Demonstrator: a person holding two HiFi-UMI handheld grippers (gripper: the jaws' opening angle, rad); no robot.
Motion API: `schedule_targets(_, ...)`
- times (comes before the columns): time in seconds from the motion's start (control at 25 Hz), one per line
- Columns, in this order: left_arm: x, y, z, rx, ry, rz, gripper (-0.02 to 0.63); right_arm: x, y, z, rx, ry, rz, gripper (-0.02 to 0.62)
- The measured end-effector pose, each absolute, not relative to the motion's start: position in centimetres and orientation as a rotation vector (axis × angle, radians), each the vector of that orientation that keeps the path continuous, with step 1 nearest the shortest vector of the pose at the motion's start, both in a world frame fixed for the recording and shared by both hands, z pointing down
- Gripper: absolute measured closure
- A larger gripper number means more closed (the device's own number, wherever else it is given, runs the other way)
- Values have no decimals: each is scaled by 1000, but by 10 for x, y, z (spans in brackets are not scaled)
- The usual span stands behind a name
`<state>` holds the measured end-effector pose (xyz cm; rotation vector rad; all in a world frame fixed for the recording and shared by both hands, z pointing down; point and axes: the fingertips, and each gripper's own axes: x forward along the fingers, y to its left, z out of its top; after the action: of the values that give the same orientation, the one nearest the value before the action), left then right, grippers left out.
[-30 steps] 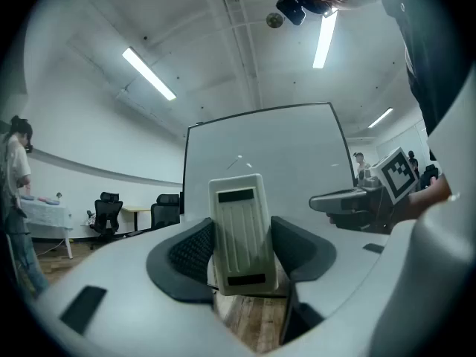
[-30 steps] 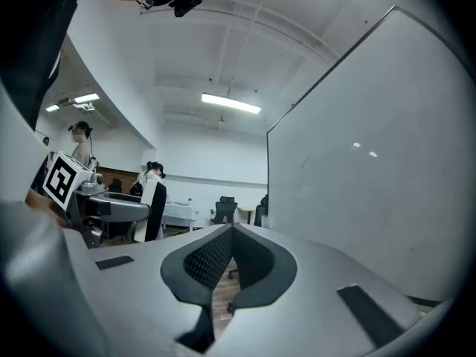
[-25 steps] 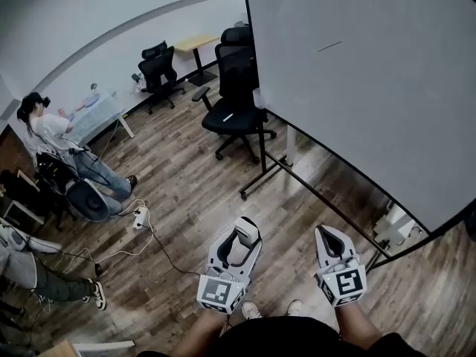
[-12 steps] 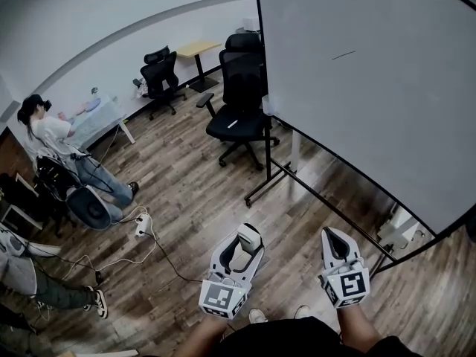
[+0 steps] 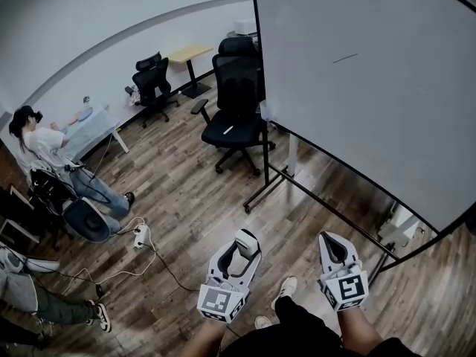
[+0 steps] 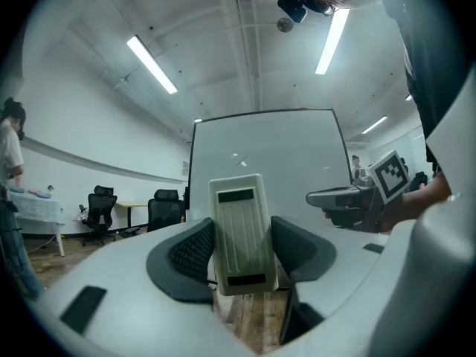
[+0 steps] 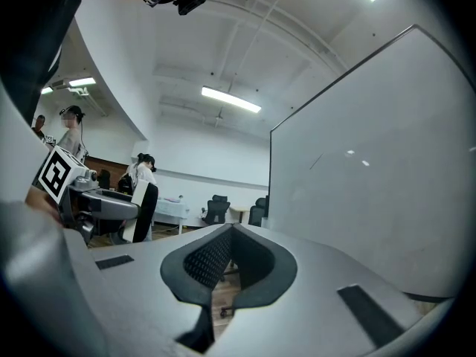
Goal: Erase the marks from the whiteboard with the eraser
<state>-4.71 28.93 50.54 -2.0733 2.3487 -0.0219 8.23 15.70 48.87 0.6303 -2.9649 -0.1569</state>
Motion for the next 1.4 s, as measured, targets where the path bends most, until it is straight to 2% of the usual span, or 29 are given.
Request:
schedule_targets(0.32, -94, 234, 511, -2110, 2342, -13, 348, 48, 94, 484, 699, -2959, -199, 575)
schedule_targets(0.92, -161, 52, 509, -2258, 2208, 2, 348, -8, -62, 487, 847, -2893, -174, 575)
schedule_targets(1.4, -179, -60, 505, -2327, 2088, 3, 348, -20, -152, 481, 923, -2833, -230, 575)
